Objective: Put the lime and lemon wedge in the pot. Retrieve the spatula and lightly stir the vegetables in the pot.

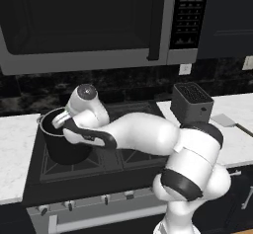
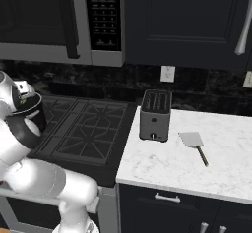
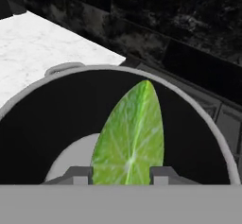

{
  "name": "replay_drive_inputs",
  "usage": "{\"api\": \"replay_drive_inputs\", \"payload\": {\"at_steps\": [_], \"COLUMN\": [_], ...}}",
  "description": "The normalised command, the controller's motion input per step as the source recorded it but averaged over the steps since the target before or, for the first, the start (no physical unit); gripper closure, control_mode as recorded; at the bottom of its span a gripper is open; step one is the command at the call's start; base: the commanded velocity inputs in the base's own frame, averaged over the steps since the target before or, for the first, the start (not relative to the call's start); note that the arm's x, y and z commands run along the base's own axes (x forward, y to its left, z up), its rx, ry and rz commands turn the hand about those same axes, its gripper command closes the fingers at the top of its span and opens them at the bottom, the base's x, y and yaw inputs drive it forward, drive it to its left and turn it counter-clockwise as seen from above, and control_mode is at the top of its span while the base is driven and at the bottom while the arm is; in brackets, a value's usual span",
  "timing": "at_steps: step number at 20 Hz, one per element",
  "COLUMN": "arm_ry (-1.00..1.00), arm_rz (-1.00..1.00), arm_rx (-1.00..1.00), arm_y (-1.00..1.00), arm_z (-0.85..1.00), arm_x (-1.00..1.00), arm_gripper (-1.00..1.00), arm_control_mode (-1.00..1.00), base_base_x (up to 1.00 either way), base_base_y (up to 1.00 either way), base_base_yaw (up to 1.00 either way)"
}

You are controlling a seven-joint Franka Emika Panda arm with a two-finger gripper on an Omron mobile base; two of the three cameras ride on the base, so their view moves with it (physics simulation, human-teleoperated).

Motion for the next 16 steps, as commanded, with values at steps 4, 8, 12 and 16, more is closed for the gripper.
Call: {"api": "replay_drive_inputs", "payload": {"at_steps": [4,8,12,16], "arm_ry": [0.07,0.10,0.08,0.02], "arm_rz": [0.00,0.00,0.00,-0.03], "arm_rx": [0.00,0.00,0.00,0.00], "arm_y": [0.29,0.21,0.11,0.05], "arm_z": [-0.49,-0.49,-0.31,-0.08], "arm_x": [0.37,0.27,0.19,0.03], "arm_gripper": [1.00,1.00,1.00,-1.00], "arm_control_mode": [-1.00,-1.00,-1.00,-1.00], "base_base_x": [0.00,0.00,0.00,0.00], "base_base_y": [0.00,0.00,0.00,0.00], "base_base_yaw": [0.00,0.00,0.00,0.00]}}
